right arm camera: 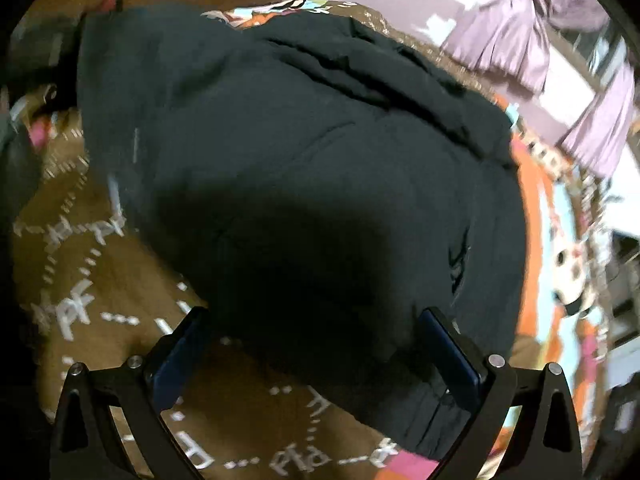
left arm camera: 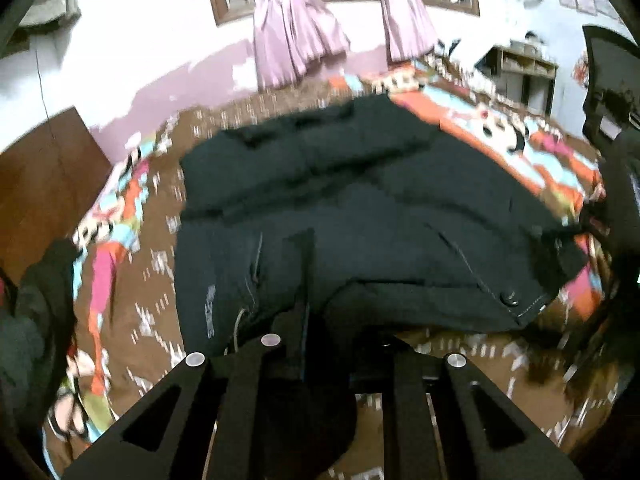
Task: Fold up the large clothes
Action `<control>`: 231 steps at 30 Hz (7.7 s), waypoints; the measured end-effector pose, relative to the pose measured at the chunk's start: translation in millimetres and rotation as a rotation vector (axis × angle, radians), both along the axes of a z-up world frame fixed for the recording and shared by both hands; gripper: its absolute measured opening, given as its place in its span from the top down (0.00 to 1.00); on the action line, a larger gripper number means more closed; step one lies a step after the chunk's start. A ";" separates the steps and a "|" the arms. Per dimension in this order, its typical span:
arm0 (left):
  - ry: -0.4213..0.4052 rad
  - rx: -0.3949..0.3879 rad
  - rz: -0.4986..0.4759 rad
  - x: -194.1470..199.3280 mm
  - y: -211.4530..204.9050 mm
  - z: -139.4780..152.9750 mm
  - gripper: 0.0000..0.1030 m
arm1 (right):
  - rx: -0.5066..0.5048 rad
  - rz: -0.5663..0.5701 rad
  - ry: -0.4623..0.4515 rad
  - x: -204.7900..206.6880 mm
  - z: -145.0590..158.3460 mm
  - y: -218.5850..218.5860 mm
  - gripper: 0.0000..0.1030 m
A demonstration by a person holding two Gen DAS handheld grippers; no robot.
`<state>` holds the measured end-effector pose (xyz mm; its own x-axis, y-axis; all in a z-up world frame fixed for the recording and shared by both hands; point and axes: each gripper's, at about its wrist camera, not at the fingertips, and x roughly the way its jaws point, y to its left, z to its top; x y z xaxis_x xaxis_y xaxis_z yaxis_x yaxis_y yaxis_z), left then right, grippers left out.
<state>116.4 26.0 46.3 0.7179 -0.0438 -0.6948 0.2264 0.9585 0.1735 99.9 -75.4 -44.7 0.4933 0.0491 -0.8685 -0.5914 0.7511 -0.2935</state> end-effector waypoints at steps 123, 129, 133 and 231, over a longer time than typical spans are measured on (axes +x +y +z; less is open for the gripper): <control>-0.276 -0.222 0.137 209.6 123.7 81.0 0.13 | 0.536 -0.284 -0.410 232.3 104.7 -57.9 0.03; -0.142 -0.260 0.024 175.7 105.3 46.0 0.10 | 0.576 -0.215 -0.210 204.8 70.7 -41.8 0.03; -0.017 -0.283 -0.042 172.2 91.7 10.4 0.10 | 0.549 -0.202 -0.115 204.7 40.3 -28.9 0.03; 0.053 -0.655 0.324 223.9 238.1 -21.6 0.01 | 0.658 -0.433 -0.121 294.5 15.5 -150.8 0.00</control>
